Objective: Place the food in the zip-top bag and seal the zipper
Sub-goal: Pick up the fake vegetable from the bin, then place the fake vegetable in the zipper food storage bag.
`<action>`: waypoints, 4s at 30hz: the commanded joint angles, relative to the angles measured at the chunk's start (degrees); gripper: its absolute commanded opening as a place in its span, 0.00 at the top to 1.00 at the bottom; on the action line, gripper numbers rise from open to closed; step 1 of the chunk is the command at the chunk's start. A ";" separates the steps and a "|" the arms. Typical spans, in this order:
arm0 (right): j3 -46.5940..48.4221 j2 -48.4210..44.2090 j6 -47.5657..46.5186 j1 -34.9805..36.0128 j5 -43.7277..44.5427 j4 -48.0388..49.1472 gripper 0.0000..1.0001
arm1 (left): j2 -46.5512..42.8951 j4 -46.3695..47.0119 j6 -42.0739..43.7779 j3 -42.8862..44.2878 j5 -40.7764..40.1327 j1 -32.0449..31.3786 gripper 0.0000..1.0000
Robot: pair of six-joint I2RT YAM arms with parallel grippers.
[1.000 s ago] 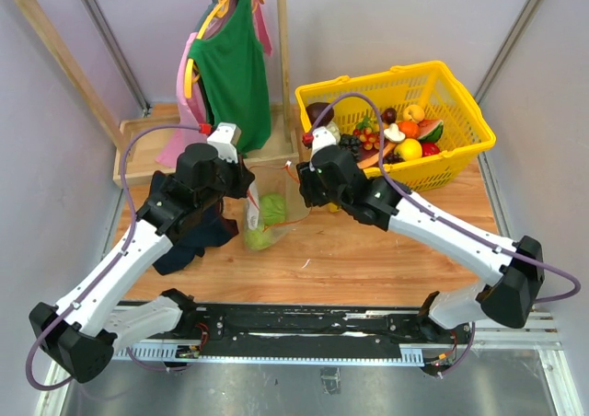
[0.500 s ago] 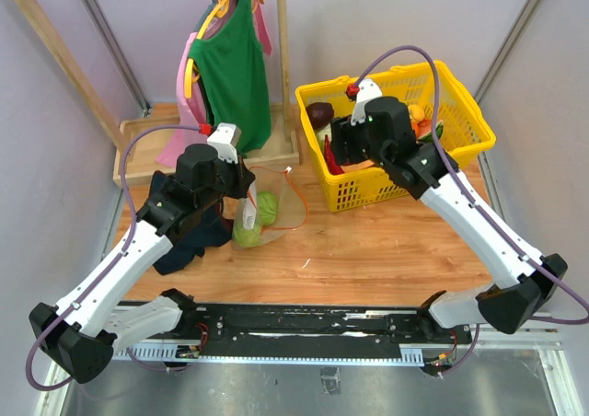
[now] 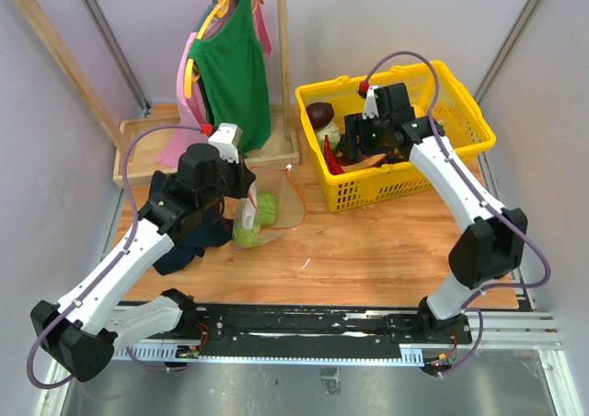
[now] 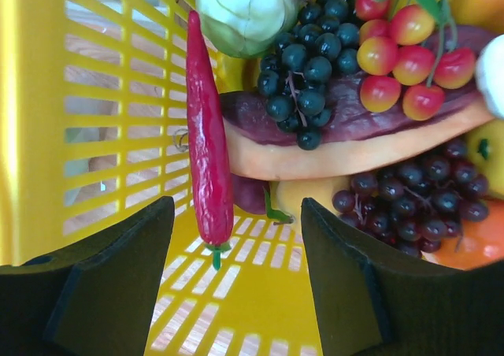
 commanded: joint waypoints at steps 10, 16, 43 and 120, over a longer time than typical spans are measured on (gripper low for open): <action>9.41 14.73 -5.56 -1.39 -18.37 -8.09 0.37 | 2.07 2.92 0.50 -0.48 -0.40 0.24 1.00; 9.51 18.52 -6.74 -1.39 -20.55 -8.44 0.41 | 2.83 2.93 0.59 -0.52 -0.49 0.24 1.00; 5.73 7.62 -2.84 -3.59 -11.65 -8.53 0.97 | 1.90 3.18 0.15 -0.56 0.31 0.24 1.00; -25.33 -20.97 12.14 31.75 13.65 44.76 0.97 | 2.49 4.74 -0.98 -1.19 5.48 0.20 0.99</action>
